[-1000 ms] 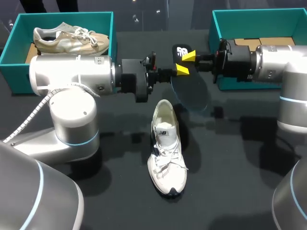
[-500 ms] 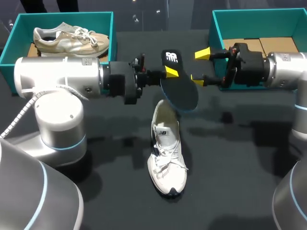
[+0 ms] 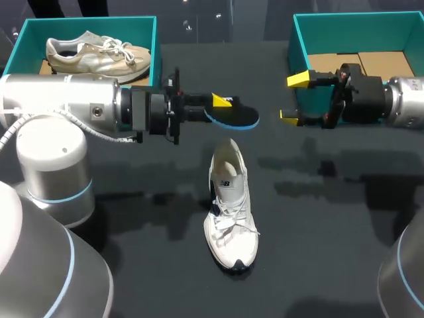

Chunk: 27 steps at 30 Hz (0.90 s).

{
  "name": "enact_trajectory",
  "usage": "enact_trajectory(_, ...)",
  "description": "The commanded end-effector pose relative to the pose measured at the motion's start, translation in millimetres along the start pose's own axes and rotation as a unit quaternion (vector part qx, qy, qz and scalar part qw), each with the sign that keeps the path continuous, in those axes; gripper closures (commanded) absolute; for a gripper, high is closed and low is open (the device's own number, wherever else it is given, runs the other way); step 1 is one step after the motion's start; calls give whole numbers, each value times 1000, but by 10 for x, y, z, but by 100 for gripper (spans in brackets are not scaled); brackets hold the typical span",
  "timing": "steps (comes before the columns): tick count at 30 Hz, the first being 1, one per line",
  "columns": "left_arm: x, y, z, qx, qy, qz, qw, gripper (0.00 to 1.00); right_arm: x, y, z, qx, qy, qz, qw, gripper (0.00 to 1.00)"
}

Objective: Take the shoe out of the shoebox, open the shoe tongue, remove and reinsert the insole, then place the shoe into the shoebox

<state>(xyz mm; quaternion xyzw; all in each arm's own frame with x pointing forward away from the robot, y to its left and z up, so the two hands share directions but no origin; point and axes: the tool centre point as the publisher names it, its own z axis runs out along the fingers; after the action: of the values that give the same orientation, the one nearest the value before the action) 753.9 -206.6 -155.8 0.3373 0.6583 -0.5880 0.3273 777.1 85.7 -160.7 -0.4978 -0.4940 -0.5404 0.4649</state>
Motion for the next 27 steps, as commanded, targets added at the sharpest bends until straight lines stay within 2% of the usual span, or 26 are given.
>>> enact_trajectory(1, -49, 28, -51, 69, 44, -155, 985, 100, 11, -31, -6, -3, -2, 0, 1000, 0)
enact_trajectory(14, -37, 18, -35, 63, 45, -173, 982, 100, 11, -31, -6, -3, -2, 0, 1000, 0)
enact_trajectory(18, -62, -21, -34, 47, 26, -284, 957, 100, 11, -31, -6, -3, -2, 0, 1000, 0)
enact_trajectory(20, -94, -51, -37, 39, 17, -344, 938, 100, 11, -31, -6, -3, -2, 0, 1000, 0)
enact_trajectory(22, -120, -106, -51, 38, 10, -374, 927, 100, 11, -31, -6, -3, -2, 0, 1000, 0)
enact_trajectory(27, -157, -253, -69, 37, -3, -488, 872, 100, 11, -31, -6, -3, -2, 0, 1000, 0)
